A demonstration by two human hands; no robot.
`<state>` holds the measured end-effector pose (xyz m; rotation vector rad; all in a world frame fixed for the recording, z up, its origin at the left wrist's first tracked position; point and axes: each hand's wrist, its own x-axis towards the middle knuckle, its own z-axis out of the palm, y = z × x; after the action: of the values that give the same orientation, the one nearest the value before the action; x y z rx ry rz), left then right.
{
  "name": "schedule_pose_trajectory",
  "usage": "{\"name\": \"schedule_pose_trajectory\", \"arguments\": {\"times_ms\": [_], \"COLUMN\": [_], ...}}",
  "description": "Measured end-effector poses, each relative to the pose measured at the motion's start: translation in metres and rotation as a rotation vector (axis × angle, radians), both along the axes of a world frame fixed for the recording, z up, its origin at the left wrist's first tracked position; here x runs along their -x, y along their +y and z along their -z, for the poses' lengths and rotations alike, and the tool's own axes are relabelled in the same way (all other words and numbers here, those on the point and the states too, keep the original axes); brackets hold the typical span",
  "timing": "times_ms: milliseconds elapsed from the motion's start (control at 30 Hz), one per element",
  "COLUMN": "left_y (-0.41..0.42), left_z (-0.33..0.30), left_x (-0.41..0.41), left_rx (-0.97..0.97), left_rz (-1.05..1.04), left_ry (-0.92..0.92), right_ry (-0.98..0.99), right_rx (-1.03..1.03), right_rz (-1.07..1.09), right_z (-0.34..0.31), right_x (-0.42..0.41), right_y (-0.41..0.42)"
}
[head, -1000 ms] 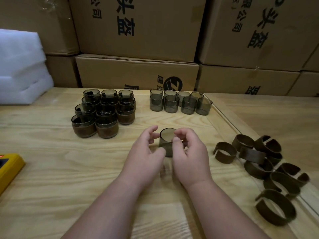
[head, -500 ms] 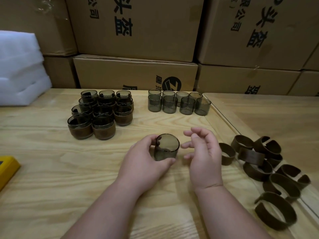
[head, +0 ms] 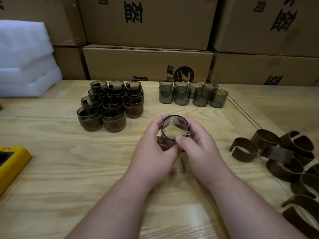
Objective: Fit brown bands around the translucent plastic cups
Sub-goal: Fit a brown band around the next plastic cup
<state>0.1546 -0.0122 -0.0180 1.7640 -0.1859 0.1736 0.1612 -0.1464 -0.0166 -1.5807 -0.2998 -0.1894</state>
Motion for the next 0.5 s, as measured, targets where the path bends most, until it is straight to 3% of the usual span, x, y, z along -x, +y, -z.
{"name": "schedule_pose_trajectory", "arguments": {"times_ms": [500], "left_y": [-0.0005], "left_z": [0.0000], "left_x": [0.0021], "left_rx": [-0.110], "left_rz": [-0.004], "left_ry": [-0.041], "right_ry": [0.048], "right_rx": [0.154], "right_rz": [0.215], "right_z": [0.0016], "right_x": [0.0011], "right_y": [0.0028]}}
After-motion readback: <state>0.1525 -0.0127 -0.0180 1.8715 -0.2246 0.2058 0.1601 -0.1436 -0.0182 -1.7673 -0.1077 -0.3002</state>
